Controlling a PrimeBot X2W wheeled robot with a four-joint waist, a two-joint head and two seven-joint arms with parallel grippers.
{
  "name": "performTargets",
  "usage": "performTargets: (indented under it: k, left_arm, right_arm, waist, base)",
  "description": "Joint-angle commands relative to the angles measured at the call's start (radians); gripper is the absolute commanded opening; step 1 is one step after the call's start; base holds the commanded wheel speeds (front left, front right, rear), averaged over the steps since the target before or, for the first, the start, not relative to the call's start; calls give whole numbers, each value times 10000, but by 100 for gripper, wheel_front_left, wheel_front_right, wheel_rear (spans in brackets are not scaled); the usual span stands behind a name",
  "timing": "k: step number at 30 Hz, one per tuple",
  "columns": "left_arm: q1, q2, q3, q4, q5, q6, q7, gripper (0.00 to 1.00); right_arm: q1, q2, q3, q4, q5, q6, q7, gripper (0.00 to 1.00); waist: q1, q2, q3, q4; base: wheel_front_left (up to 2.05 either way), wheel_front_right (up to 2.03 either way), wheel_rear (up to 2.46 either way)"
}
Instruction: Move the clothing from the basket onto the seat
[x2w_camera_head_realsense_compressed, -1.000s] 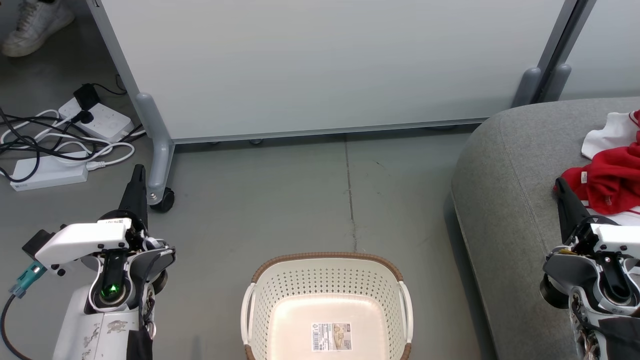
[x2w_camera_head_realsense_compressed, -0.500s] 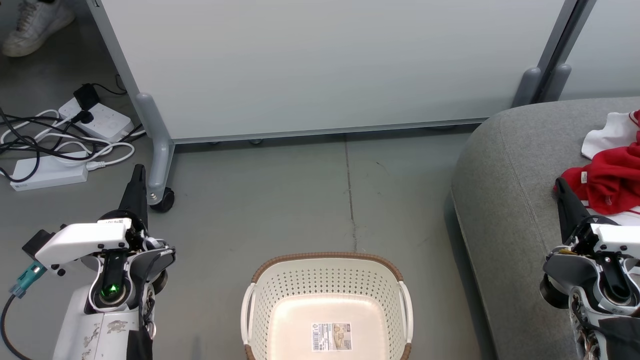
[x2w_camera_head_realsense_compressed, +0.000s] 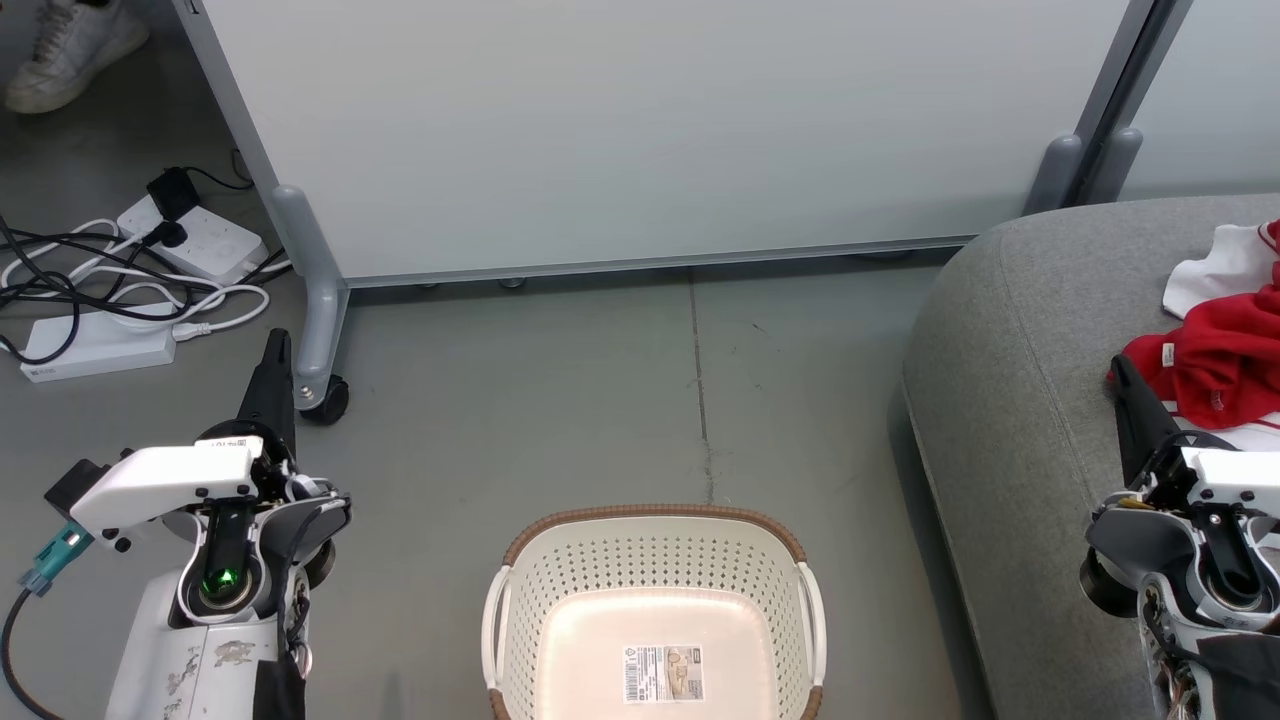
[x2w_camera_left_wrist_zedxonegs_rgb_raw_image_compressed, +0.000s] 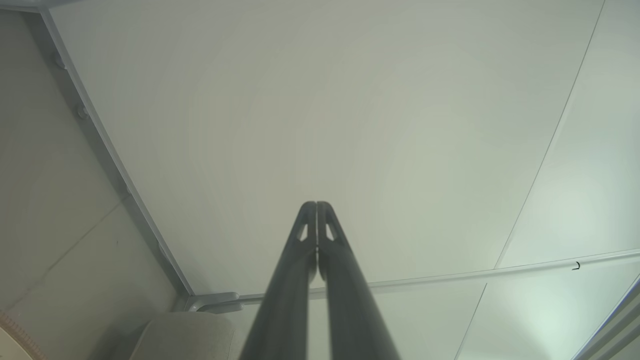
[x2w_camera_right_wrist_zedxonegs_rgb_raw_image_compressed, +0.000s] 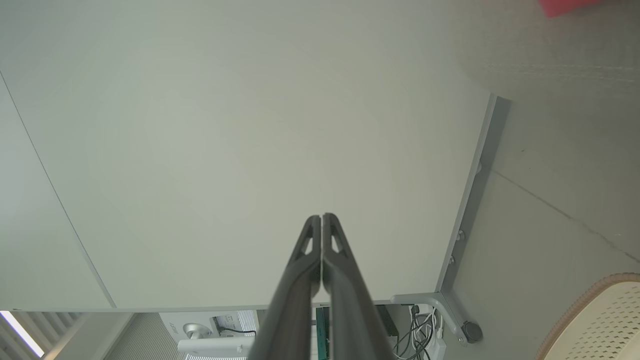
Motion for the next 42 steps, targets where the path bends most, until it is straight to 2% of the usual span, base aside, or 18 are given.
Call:
performTargets:
  k: [1, 42]
  left_arm:
    - [-80, 21, 16, 2, 16, -44, 14, 0]
    - [-79, 21, 9, 1, 8, -44, 10, 0]
  right_arm:
    - [-80, -37, -24, 13, 9, 22, 30, 0]
    - [-81, -34, -29, 13, 4, 22, 33, 0]
  waist:
    - [-1, 0, 0, 0]
    - [-1, 0, 0, 0]
  base:
    - [0, 0, 0]
    - [0, 0, 0]
